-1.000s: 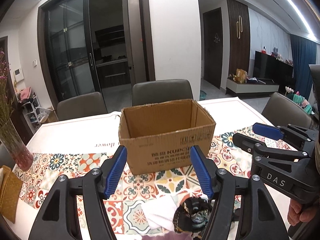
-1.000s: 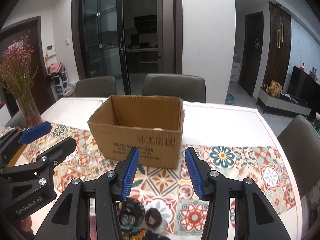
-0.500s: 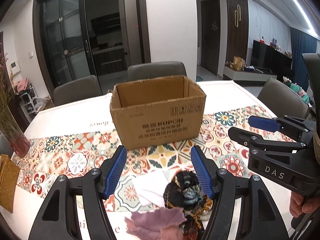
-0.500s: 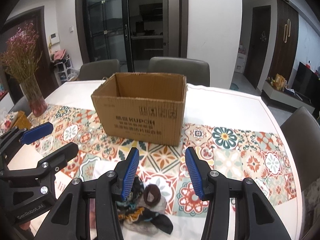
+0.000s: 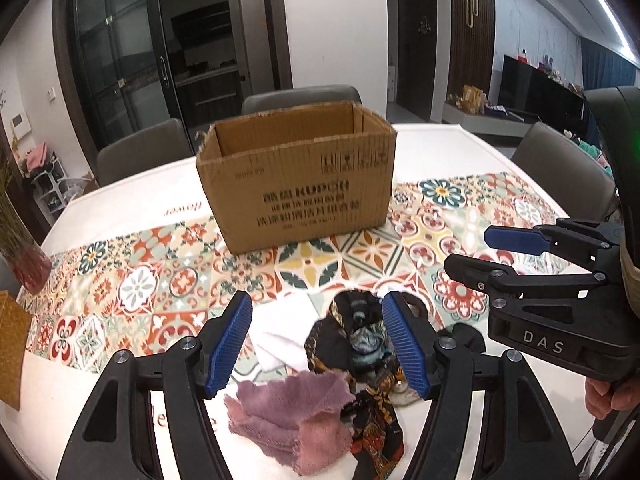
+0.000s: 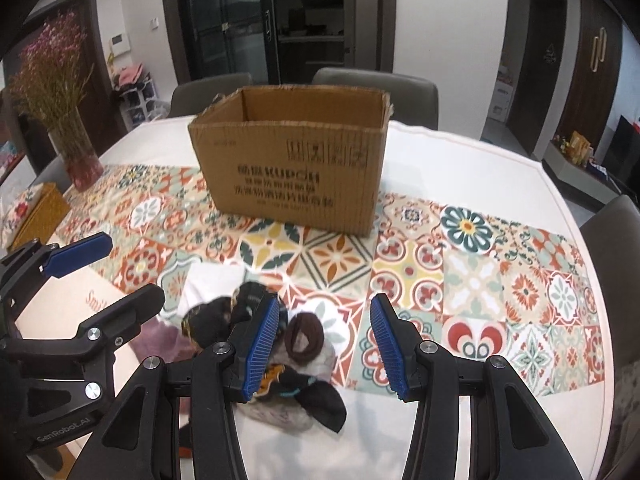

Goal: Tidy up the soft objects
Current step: 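Move both open tools back to the remaining pile of soft items, then grasp the dark scarf with the left tool while the right tool grasps the brown hair tie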

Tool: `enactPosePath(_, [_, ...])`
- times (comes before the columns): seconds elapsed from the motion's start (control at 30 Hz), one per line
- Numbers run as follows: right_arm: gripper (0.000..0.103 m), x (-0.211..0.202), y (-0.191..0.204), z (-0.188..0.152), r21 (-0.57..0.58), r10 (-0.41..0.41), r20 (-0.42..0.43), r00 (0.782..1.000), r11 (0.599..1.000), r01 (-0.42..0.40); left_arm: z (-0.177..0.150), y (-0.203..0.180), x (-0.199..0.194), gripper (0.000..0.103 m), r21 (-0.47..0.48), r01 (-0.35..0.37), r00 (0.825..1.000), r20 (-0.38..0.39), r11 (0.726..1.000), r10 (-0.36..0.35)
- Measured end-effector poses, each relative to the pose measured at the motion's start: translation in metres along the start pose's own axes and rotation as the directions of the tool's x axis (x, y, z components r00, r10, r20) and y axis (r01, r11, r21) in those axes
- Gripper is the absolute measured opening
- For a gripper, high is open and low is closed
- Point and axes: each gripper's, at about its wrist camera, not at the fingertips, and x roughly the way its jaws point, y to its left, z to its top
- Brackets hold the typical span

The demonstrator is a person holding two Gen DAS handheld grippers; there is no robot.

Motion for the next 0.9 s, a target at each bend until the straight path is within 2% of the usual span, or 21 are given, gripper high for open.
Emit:
enactPosePath(0.3, [0.049, 0.026, 0.0, -0.016, -0.028, 0.044, -0.094, 0.995, 0.998, -0.047, -0.019, -0.004, 0.017, 0.069, -0.004, 0.008, 0.998, -0.054, 1.0, -0.008])
enactPosePath(0.9, [0.049, 0.068, 0.004, -0.034, -0.068, 0.092, -0.204, 0.975, 0.992, -0.108, -0.04, -0.006, 0.051, 0.071, -0.004, 0.031, 0.993, -0.115, 1.0, -0.032])
